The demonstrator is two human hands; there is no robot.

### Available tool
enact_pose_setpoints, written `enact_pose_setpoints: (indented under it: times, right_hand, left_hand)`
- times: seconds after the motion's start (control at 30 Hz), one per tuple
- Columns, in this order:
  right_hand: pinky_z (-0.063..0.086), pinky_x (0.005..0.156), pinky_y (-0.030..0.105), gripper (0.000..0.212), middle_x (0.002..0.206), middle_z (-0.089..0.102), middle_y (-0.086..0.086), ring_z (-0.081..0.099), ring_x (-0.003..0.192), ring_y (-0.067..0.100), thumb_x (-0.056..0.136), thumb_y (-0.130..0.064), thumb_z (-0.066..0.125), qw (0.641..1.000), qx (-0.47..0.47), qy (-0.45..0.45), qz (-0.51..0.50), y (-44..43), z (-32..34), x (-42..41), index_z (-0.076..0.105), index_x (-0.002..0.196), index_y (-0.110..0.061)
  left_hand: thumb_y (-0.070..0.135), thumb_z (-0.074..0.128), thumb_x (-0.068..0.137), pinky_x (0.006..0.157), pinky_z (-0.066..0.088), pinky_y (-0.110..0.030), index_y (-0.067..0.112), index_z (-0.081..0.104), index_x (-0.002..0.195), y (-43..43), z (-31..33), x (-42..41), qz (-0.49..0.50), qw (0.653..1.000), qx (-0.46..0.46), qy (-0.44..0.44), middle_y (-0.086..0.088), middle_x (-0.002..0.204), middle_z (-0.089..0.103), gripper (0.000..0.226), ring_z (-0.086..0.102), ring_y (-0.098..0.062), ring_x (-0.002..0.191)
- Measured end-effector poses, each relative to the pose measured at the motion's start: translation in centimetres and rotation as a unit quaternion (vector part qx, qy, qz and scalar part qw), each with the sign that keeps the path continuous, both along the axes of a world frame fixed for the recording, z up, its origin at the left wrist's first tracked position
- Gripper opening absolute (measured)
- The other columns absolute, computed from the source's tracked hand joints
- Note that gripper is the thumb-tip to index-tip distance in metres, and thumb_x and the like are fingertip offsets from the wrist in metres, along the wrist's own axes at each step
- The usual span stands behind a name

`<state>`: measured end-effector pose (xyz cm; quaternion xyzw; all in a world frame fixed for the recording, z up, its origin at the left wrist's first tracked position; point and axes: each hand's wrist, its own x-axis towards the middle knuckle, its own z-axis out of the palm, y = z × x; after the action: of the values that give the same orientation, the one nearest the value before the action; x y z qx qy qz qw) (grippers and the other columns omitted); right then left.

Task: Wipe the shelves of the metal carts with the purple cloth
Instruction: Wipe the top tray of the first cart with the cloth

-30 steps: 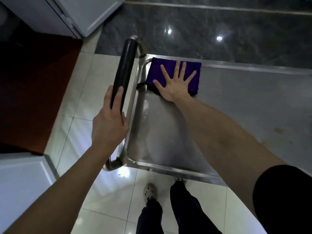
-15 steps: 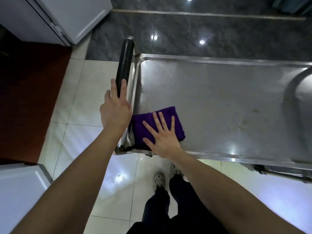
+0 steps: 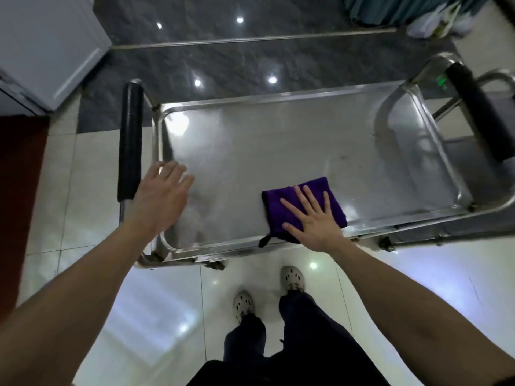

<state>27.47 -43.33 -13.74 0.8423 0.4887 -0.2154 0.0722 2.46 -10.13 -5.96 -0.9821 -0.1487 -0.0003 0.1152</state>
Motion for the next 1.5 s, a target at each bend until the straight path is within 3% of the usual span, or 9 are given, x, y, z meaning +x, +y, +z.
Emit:
enact_pose_setpoints:
  times: [0.13, 0.4, 0.67, 0.83, 1.0, 1.17, 1.27, 1.37, 1.5]
  right_hand:
    - [-0.018, 0.126, 0.067, 0.074, 0.177, -0.030, -0.004, -0.034, 0.161, 0.021, 0.104, -0.080, 0.011, 1.000, 0.018, 0.002, 0.006, 0.3, -0.6, -0.4, -0.014, 0.168, -0.051]
    - [-0.009, 0.127, 0.071, 0.072, 0.181, -0.016, 0.000, -0.025, 0.164, 0.024, 0.106, -0.076, 0.016, 0.993, 0.092, 0.034, 0.060, -1.1, -3.1, 1.1, 0.000, 0.171, -0.048]
    - [-0.008, 0.130, 0.067, 0.071, 0.182, -0.004, -0.008, -0.011, 0.168, 0.021, 0.106, -0.079, 0.027, 0.911, 0.124, 0.064, 0.389, 0.8, -3.6, 18.7, 0.010, 0.170, -0.052]
    - [-0.014, 0.129, 0.065, 0.078, 0.183, -0.001, -0.004, -0.010, 0.168, 0.021, 0.099, -0.088, 0.022, 0.974, 0.131, 0.016, 0.183, 12.5, -3.3, 27.8, 0.011, 0.169, -0.055]
    - [-0.021, 0.118, 0.078, 0.085, 0.179, -0.020, 0.012, -0.024, 0.163, 0.039, 0.096, -0.088, 0.009, 0.995, 0.099, -0.011, 0.000, 22.4, -3.3, 24.2, -0.003, 0.170, -0.047]
    - [-0.009, 0.120, 0.081, 0.081, 0.181, -0.009, 0.015, -0.013, 0.166, 0.040, 0.101, -0.081, 0.010, 0.992, 0.124, -0.011, 0.021, 19.4, -3.9, 19.7, 0.007, 0.172, -0.043]
    - [-0.003, 0.122, 0.080, 0.076, 0.182, -0.004, 0.014, -0.007, 0.167, 0.038, 0.106, -0.075, 0.022, 0.986, 0.159, -0.004, 0.047, 12.8, -4.1, 15.8, 0.014, 0.173, -0.039]
    - [0.001, 0.123, 0.080, 0.075, 0.182, -0.007, 0.012, -0.009, 0.167, 0.036, 0.108, -0.074, 0.025, 0.983, 0.175, -0.008, 0.062, 4.8, -4.7, 11.2, 0.013, 0.173, -0.039]
    - [0.000, 0.127, 0.075, 0.073, 0.183, -0.006, 0.004, -0.007, 0.168, 0.031, 0.109, -0.073, 0.030, 0.972, 0.159, 0.012, 0.172, -3.8, -4.7, 9.9, 0.009, 0.172, -0.044]
  left_hand:
    - [0.040, 0.087, 0.077, 0.119, 0.036, -0.049, 0.020, 0.046, 0.156, -7.7, -0.6, 8.7, 0.064, 0.973, -0.178, 0.133, -0.011, 0.162, 0.044, 0.092, 0.041, -0.034, 0.150]
    - [0.020, 0.069, 0.098, 0.122, 0.035, -0.066, 0.023, 0.007, 0.171, -11.5, -2.2, 22.7, 0.211, 0.933, -0.171, 0.237, -0.024, 0.176, 0.001, 0.095, 0.012, -0.049, 0.161]
    - [0.027, 0.098, 0.075, 0.121, 0.043, -0.055, 0.028, -0.002, 0.172, -10.4, -3.3, 21.8, 0.223, 0.921, -0.191, 0.256, -0.016, 0.178, -0.007, 0.140, 0.012, -0.043, 0.162]
    - [0.039, 0.105, 0.063, 0.124, 0.041, -0.055, 0.034, -0.009, 0.172, -10.1, -3.4, 22.0, 0.234, 0.912, -0.194, 0.275, -0.010, 0.181, -0.011, 0.158, 0.008, -0.039, 0.166]
    - [0.045, 0.106, 0.058, 0.121, 0.045, -0.055, 0.039, -0.013, 0.171, -9.9, -3.6, 21.9, 0.246, 0.910, -0.194, 0.272, -0.007, 0.180, -0.015, 0.163, 0.007, -0.038, 0.166]
    - [0.045, 0.106, 0.057, 0.120, 0.046, -0.054, 0.039, -0.007, 0.172, -10.0, -2.7, 21.8, 0.239, 0.916, -0.189, 0.261, -0.006, 0.181, -0.010, 0.162, 0.009, -0.036, 0.166]
    - [0.042, 0.108, 0.052, 0.116, 0.048, -0.050, 0.037, 0.004, 0.172, -10.2, -2.0, 21.9, 0.230, 0.923, -0.192, 0.242, -0.007, 0.182, -0.003, 0.159, 0.014, -0.035, 0.165]
    - [0.039, 0.106, 0.059, 0.121, 0.046, -0.049, 0.038, -0.003, 0.172, -10.3, -1.9, 21.8, 0.231, 0.923, -0.192, 0.240, -0.009, 0.182, -0.003, 0.157, 0.013, -0.035, 0.166]
    - [0.039, 0.108, 0.056, 0.118, 0.049, -0.051, 0.037, 0.002, 0.173, -10.3, -2.1, 21.7, 0.227, 0.927, -0.185, 0.235, -0.009, 0.181, 0.001, 0.158, 0.019, -0.037, 0.163]
